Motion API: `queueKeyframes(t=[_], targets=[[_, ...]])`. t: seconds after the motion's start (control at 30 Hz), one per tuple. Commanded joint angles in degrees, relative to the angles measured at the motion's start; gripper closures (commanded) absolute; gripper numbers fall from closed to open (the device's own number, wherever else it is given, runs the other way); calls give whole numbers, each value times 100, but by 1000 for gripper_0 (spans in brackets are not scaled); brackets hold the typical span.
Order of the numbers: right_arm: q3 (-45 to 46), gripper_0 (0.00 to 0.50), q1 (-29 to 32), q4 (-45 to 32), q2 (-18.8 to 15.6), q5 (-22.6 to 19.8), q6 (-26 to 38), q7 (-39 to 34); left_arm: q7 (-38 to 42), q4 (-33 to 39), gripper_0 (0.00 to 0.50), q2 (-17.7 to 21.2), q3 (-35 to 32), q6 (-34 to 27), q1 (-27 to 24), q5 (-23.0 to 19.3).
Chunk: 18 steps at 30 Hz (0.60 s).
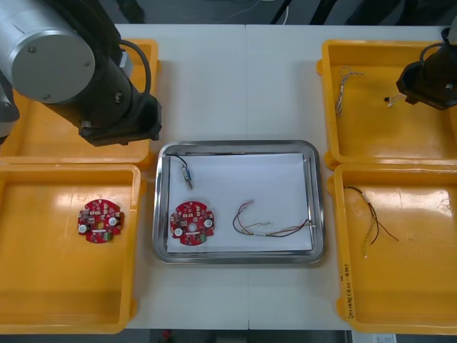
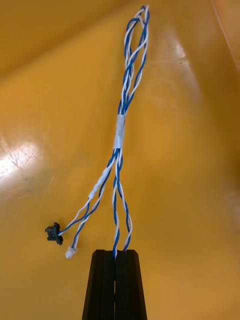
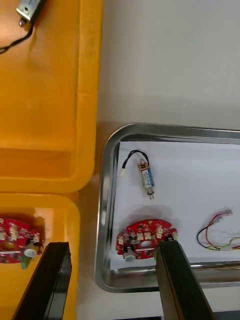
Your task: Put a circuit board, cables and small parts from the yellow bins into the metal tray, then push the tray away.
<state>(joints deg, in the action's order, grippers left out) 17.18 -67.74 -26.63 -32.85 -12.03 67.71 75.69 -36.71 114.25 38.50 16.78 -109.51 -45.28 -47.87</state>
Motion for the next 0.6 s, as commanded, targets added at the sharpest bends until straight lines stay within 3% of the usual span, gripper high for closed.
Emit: queueKeyframes(t=[0.03, 0.6], targets=[[-83, 500, 129, -694, -107, 52, 594, -195, -697, -271, 0, 308, -369, -49, -323, -74], [13, 500, 463, -2101, 147, 149, 2308, -511, -2842, -1721, 0, 396, -834, 18, -701, 383]])
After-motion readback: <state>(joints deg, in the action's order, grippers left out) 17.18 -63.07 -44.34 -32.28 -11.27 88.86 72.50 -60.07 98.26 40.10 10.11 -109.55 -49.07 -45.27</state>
